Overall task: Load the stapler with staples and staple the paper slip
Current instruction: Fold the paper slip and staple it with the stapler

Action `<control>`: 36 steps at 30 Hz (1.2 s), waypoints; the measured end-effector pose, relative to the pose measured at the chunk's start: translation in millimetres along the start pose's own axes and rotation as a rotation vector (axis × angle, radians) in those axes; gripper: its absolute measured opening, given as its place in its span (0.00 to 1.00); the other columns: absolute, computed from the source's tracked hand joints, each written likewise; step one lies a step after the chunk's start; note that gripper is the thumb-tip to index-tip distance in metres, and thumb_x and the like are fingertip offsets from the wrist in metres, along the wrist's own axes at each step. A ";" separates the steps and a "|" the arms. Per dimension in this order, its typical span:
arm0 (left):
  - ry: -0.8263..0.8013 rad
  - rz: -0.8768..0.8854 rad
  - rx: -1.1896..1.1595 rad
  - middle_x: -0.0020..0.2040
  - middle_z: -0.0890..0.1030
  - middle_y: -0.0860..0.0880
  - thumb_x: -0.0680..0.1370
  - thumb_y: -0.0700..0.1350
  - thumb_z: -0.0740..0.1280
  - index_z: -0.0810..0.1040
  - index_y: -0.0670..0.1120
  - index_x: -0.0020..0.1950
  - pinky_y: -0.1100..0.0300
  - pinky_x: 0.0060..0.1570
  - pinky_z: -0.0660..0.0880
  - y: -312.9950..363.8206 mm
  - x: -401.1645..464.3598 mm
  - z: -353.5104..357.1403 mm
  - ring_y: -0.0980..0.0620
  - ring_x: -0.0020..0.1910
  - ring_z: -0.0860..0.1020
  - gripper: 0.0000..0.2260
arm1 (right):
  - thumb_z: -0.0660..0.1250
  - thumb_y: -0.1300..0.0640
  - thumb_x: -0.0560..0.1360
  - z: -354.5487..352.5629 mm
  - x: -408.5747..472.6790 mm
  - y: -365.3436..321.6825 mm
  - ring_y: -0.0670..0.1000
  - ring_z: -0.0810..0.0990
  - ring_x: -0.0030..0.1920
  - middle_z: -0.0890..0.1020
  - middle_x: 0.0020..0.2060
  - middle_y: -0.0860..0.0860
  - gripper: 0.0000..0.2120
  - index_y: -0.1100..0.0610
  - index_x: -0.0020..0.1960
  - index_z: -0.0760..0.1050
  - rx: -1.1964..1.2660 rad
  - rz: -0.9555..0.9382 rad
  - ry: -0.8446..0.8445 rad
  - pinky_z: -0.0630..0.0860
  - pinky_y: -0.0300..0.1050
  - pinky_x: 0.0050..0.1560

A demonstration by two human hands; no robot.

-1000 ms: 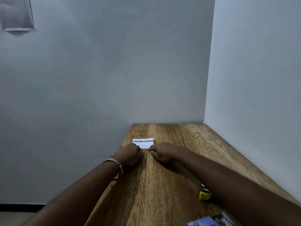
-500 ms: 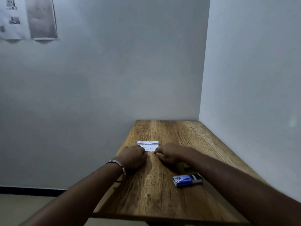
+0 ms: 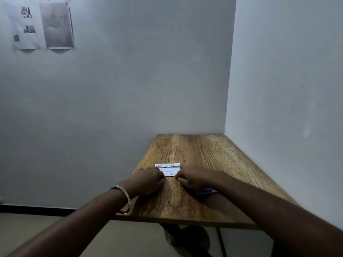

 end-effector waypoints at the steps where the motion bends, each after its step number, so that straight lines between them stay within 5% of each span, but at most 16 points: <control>1: 0.034 0.000 -0.018 0.65 0.76 0.49 0.81 0.51 0.56 0.76 0.48 0.63 0.49 0.60 0.73 0.0 -1.7 -2.7 0.49 0.59 0.76 0.16 | 0.57 0.56 0.83 -0.9 -1.5 0.3 0.55 0.79 0.47 0.82 0.51 0.58 0.13 0.61 0.55 0.78 0.016 -0.007 0.016 0.76 0.54 0.52; 5: 0.220 0.010 -0.093 0.66 0.76 0.50 0.81 0.48 0.62 0.74 0.48 0.67 0.53 0.58 0.75 -5.7 -4.1 -17.3 0.50 0.60 0.77 0.16 | 0.63 0.54 0.81 -8.9 -5.0 8.9 0.54 0.79 0.58 0.81 0.62 0.56 0.20 0.57 0.71 0.73 0.067 0.013 0.168 0.76 0.51 0.58; 10: 0.198 -0.020 -0.111 0.66 0.76 0.51 0.80 0.49 0.64 0.76 0.48 0.67 0.54 0.60 0.75 -13.1 -0.6 -17.5 0.50 0.62 0.76 0.16 | 0.68 0.54 0.79 -9.7 -3.3 17.6 0.54 0.80 0.54 0.82 0.58 0.54 0.20 0.58 0.69 0.75 0.053 0.040 0.200 0.77 0.51 0.55; 13: 0.125 -0.041 -0.084 0.66 0.77 0.51 0.80 0.52 0.63 0.77 0.50 0.66 0.53 0.60 0.75 -15.8 1.5 -12.1 0.51 0.62 0.76 0.16 | 0.67 0.53 0.79 -1.2 -0.1 18.8 0.52 0.79 0.46 0.81 0.50 0.55 0.11 0.59 0.54 0.80 0.057 0.045 0.154 0.76 0.51 0.47; 16: 0.091 -0.050 -0.102 0.64 0.77 0.52 0.80 0.54 0.62 0.78 0.52 0.64 0.55 0.57 0.76 -19.0 1.5 -7.2 0.53 0.59 0.76 0.15 | 0.66 0.50 0.79 4.3 3.4 17.5 0.52 0.75 0.41 0.79 0.45 0.56 0.14 0.60 0.41 0.76 0.036 0.057 0.155 0.74 0.53 0.44; 23: 0.114 -0.079 -0.171 0.60 0.80 0.54 0.78 0.53 0.67 0.81 0.53 0.61 0.55 0.55 0.76 -24.3 1.2 -9.7 0.53 0.55 0.78 0.13 | 0.72 0.48 0.76 1.0 9.2 20.7 0.51 0.80 0.54 0.83 0.56 0.53 0.17 0.57 0.59 0.82 0.164 0.083 0.186 0.79 0.53 0.55; 36: 0.164 -0.100 -0.192 0.57 0.82 0.51 0.77 0.51 0.69 0.83 0.53 0.57 0.54 0.52 0.79 -27.2 0.0 -10.2 0.53 0.51 0.80 0.10 | 0.70 0.54 0.78 1.8 14.4 26.6 0.50 0.81 0.54 0.83 0.58 0.52 0.12 0.56 0.59 0.82 0.165 0.076 0.234 0.79 0.47 0.55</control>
Point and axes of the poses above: each hand's wrist, its own x-axis towards the middle knuckle, its own z-axis out of the palm, y = z × x, the point moved 3 cm from there along x, towards the middle knuckle
